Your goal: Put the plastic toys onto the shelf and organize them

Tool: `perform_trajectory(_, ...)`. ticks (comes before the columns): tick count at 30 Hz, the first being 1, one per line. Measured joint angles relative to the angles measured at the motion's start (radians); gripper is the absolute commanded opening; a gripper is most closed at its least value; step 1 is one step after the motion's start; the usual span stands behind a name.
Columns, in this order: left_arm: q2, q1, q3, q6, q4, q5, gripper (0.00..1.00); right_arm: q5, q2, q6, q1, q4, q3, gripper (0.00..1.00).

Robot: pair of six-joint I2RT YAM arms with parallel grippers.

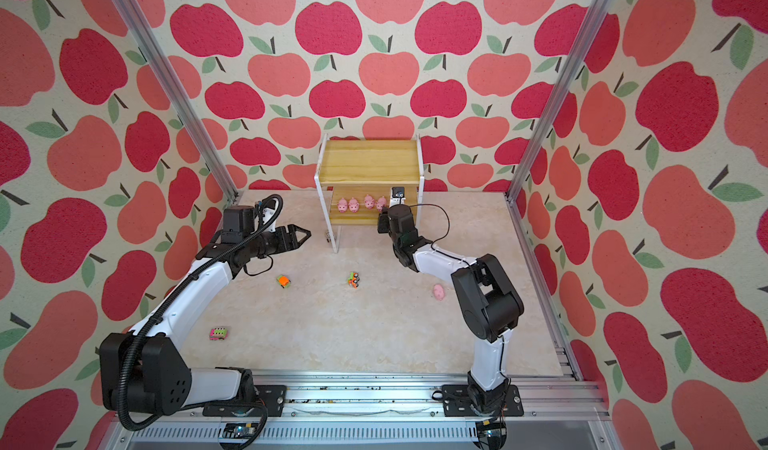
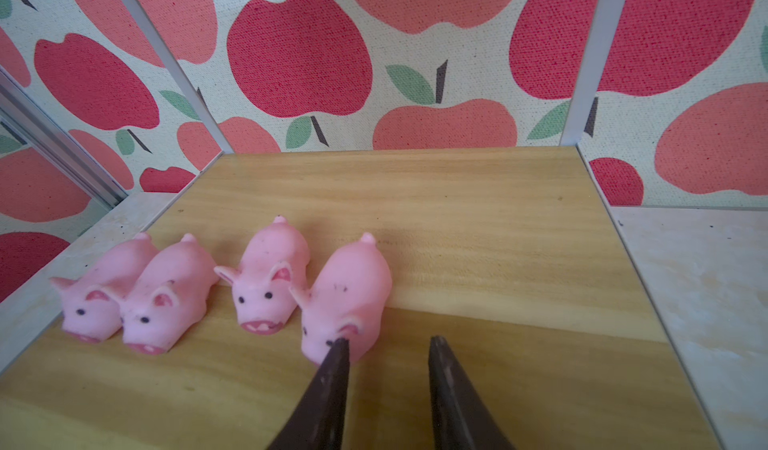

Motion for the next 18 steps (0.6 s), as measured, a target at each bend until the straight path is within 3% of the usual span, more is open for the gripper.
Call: perform_trajectory(18,0.0,0.0,-0.004,0.0,0.0,0.0,0.75,0.026,-0.068,-0.033,0.003,-0.1,-0.009,0.41)
